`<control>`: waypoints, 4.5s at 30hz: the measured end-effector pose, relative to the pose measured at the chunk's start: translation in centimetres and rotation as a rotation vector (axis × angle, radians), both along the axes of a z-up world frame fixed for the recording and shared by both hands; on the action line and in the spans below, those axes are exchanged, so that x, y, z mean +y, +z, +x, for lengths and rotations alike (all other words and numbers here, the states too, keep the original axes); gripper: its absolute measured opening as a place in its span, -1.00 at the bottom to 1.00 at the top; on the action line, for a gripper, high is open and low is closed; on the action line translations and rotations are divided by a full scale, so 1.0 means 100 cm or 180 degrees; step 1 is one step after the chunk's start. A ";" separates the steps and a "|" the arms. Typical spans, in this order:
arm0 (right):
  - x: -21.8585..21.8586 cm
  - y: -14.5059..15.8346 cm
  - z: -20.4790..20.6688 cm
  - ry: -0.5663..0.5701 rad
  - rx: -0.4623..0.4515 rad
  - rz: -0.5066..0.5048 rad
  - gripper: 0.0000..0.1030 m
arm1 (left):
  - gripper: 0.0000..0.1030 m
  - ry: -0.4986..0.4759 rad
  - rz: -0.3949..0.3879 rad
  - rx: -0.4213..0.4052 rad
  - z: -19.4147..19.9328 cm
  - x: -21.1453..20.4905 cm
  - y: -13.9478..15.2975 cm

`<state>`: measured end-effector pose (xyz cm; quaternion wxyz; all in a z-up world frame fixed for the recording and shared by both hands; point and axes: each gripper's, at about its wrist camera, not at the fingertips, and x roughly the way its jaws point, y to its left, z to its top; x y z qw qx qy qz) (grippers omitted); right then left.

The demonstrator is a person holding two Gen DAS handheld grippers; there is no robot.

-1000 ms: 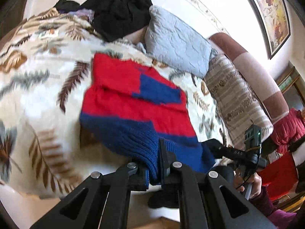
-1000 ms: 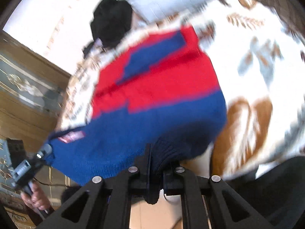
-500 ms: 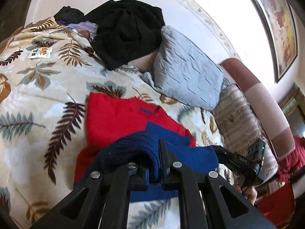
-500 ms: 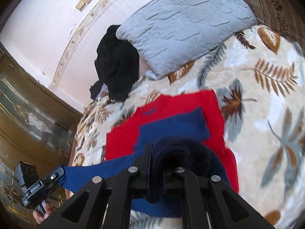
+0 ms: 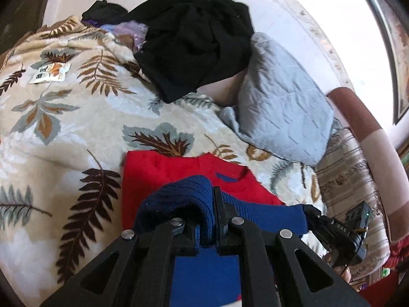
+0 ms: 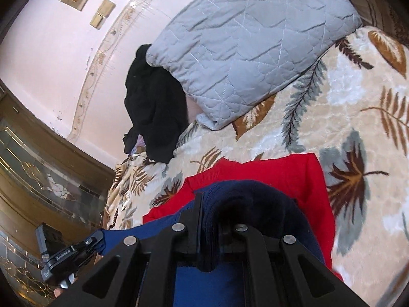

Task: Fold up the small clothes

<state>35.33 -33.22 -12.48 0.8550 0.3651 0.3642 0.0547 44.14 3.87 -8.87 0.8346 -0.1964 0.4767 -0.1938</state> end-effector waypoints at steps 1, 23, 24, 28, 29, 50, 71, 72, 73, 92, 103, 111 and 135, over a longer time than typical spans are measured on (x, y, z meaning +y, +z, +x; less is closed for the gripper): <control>-0.001 -0.003 0.003 0.0002 0.0020 0.0009 -0.81 | -0.84 0.0017 0.0034 0.0027 0.007 -0.003 -0.006; -0.040 -0.055 0.057 -0.0195 -0.0032 0.0484 -0.10 | -0.76 0.0156 0.0260 -0.0257 0.056 -0.029 -0.062; -0.045 -0.054 0.053 -0.0260 -0.0069 0.0506 0.19 | -0.67 0.0154 0.0244 -0.0266 0.056 -0.030 -0.062; -0.056 -0.048 0.042 -0.0444 -0.0212 0.0544 0.51 | -0.09 0.0222 0.0279 -0.0447 0.051 -0.031 -0.055; -0.056 -0.045 0.042 -0.0415 -0.0219 0.0508 0.51 | 0.11 0.0287 0.0318 -0.0576 0.047 -0.029 -0.049; -0.024 -0.078 0.148 0.0471 0.1098 -0.0600 -0.44 | 0.28 0.0352 0.0775 -0.0219 0.042 -0.021 -0.060; -0.080 -0.072 0.058 -0.0771 0.0722 -0.0512 -0.76 | 0.28 0.0331 0.1602 -0.0266 0.047 -0.034 -0.088; -0.081 -0.068 0.051 -0.0801 0.0646 -0.0466 -0.75 | 0.28 0.0328 0.1611 -0.0306 0.045 -0.034 -0.083; -0.082 -0.060 0.043 -0.0828 0.0531 -0.0421 -0.73 | 0.28 0.0317 0.1615 -0.0350 0.041 -0.034 -0.078; -0.018 -0.061 -0.052 0.0019 0.0849 -0.1026 -0.84 | 0.33 0.0223 0.1931 -0.0249 -0.042 0.007 -0.091; -0.021 -0.080 -0.095 -0.0257 0.1122 -0.0640 -0.84 | 0.32 0.0302 0.2136 -0.0310 -0.043 0.009 -0.085; -0.037 -0.021 -0.079 -0.0238 0.0618 -0.0603 0.09 | 0.30 0.0485 0.1718 -0.0396 -0.027 0.016 -0.061; -0.041 -0.050 0.045 -0.0184 0.0437 -0.1134 -0.82 | -0.75 0.0448 0.1423 -0.0283 0.023 -0.023 -0.084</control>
